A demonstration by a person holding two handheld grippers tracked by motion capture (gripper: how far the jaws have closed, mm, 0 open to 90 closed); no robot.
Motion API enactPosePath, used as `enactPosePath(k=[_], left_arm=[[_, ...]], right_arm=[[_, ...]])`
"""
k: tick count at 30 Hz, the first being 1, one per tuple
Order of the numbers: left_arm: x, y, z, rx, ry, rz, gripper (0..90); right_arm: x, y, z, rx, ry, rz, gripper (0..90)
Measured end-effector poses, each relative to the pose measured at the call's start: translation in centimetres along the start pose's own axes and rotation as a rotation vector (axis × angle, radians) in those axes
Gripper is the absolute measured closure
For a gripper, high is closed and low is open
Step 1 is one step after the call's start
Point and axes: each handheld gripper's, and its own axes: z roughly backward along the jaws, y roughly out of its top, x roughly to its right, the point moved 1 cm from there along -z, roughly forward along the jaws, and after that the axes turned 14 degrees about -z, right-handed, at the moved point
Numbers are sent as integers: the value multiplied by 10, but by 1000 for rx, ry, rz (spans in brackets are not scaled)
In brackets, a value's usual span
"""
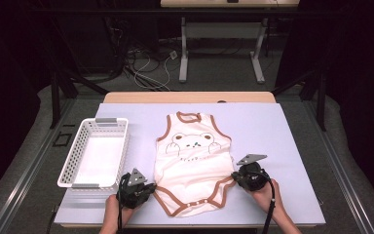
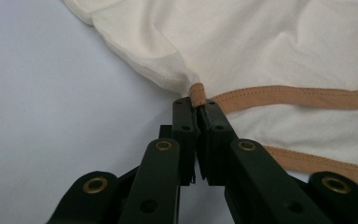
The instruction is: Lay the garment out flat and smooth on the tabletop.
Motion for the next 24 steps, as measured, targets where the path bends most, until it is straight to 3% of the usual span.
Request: enactPosePath(k=[15,24], left_arm=[[1,-1,5,-15,15,2,863],[3,-2,9,-45,-5,-11,865]], right_arm=[[-14,-16,12,-39,50,37,867],[-15,-16,11,-60,77,38,866]])
